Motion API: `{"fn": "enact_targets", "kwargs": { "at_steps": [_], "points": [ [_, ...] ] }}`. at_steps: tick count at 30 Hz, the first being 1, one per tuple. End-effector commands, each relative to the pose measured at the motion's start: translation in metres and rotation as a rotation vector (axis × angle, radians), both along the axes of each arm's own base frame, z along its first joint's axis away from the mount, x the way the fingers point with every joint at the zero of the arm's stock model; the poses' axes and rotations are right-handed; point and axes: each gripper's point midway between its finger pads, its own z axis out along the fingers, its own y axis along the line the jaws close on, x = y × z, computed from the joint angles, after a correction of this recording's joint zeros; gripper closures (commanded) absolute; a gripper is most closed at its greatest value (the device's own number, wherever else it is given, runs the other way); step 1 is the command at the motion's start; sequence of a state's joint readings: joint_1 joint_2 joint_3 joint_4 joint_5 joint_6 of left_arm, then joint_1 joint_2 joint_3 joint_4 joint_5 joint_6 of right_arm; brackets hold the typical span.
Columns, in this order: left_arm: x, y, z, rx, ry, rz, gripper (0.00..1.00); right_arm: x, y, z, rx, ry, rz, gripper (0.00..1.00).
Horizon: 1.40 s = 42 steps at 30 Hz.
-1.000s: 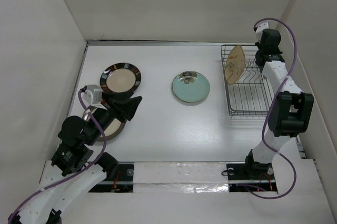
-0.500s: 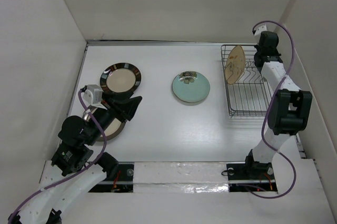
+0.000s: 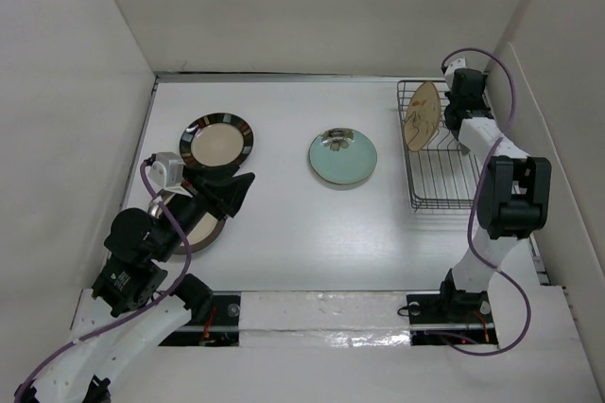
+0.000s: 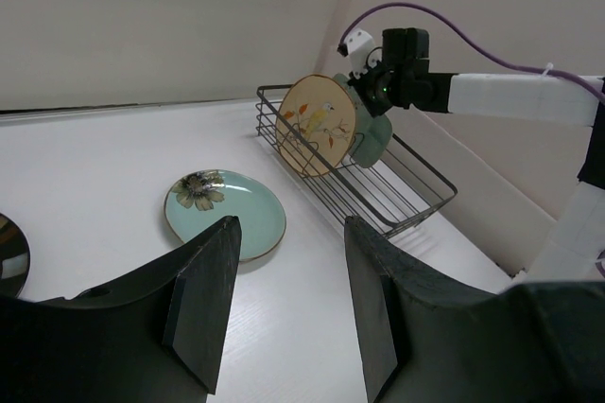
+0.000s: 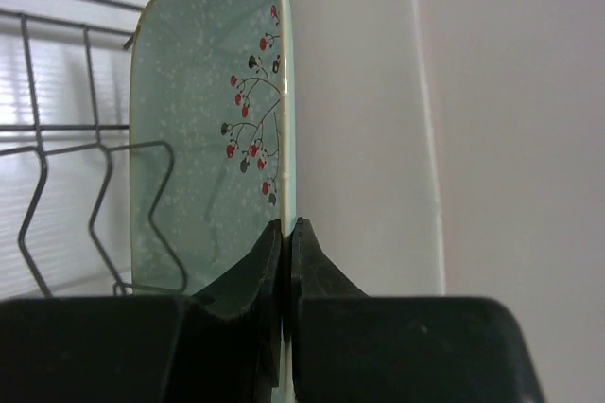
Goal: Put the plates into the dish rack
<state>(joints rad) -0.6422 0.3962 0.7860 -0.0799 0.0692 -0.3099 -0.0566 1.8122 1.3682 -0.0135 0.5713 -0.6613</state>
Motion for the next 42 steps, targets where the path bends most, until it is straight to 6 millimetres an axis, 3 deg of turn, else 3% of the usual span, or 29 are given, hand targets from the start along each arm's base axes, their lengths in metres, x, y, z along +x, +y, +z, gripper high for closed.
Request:
{"fn": "enact_targets", "kwargs": {
  "at_steps": [1,6,9,10,13,17,18,21,22,25,26,28,29,30,31,32,33,34,35,36,38,39,40,42],
  "points": [
    [-0.005,0.004,0.022,-0.026,-0.058,0.003,0.55,0.007,-0.001,0.009,-0.015,-0.107,-0.048,1.0],
    [-0.004,0.002,0.021,-0.023,-0.054,0.0,0.55,0.005,-0.001,0.0,-0.007,-0.118,-0.059,0.98],
    [-0.003,0.002,0.021,-0.023,-0.052,0.001,0.55,0.004,-0.001,0.0,0.012,-0.139,-0.071,0.75],
    [-0.003,0.002,0.02,-0.021,-0.052,0.001,0.55,0.005,0.0,0.001,0.03,-0.155,-0.077,0.58],
    [-0.002,0.001,0.019,-0.019,-0.046,0.002,0.55,0.009,-0.003,0.023,0.079,-0.231,-0.105,0.45],
    [0.002,0.001,0.017,-0.013,-0.036,0.016,0.55,0.019,0.003,0.078,0.192,-0.412,-0.131,0.36],
    [0.003,0.001,0.016,-0.012,-0.031,0.019,0.55,0.021,0.005,0.1,0.218,-0.472,-0.127,0.34],
    [0.01,0.0,0.01,0.003,-0.012,0.034,0.59,0.02,0.031,0.148,0.352,-0.644,-0.104,0.31],
    [0.013,0.0,0.006,0.01,0.0,0.045,0.62,0.017,0.056,0.171,0.427,-0.716,-0.061,0.42],
    [0.022,0.003,0.001,0.019,0.026,0.091,0.84,0.016,0.116,0.192,0.628,-0.774,0.087,0.92],
    [0.024,0.005,0.0,0.023,0.03,0.105,1.0,0.008,0.154,0.205,0.708,-0.785,0.178,1.0],
    [0.03,0.01,-0.003,0.026,0.041,0.146,1.0,0.002,0.212,0.209,0.865,-0.764,0.342,1.0],
    [0.031,0.012,-0.004,0.027,0.043,0.159,1.0,-0.007,0.252,0.199,0.926,-0.718,0.414,1.0],
    [0.033,0.013,-0.006,0.028,0.044,0.17,1.0,-0.011,0.275,0.195,0.974,-0.699,0.46,1.0],
    [0.037,0.022,-0.005,0.019,0.043,0.213,1.0,-0.018,0.311,0.174,1.059,-0.641,0.49,1.0],
    [0.039,0.026,-0.004,0.014,0.039,0.233,1.0,-0.019,0.317,0.17,1.103,-0.635,0.497,1.0],
    [0.041,0.028,-0.005,0.009,0.039,0.247,1.0,-0.024,0.353,0.159,1.171,-0.583,0.562,0.98],
    [0.043,0.034,-0.004,0.002,0.04,0.281,1.0,-0.028,0.373,0.151,1.263,-0.558,0.563,0.96],
    [0.045,0.037,-0.004,0.0,0.042,0.301,1.0,-0.03,0.392,0.141,1.32,-0.527,0.585,0.89],
    [0.047,0.042,-0.006,-0.002,0.048,0.331,1.0,-0.033,0.428,0.119,1.407,-0.448,0.614,0.84],
    [0.049,0.045,-0.008,-0.001,0.051,0.352,1.0,-0.033,0.458,0.095,1.468,-0.404,0.581,0.77],
    [0.05,0.047,-0.008,-0.004,0.051,0.362,1.0,-0.031,0.473,0.092,1.499,-0.401,0.579,0.7],
    [0.052,0.049,-0.01,-0.003,0.055,0.383,0.96,-0.032,0.5,0.06,1.54,-0.331,0.541,0.66],
    [0.055,0.052,-0.011,-0.001,0.061,0.406,0.87,-0.033,0.53,0.04,1.582,-0.278,0.535,0.52]
  ]
}}
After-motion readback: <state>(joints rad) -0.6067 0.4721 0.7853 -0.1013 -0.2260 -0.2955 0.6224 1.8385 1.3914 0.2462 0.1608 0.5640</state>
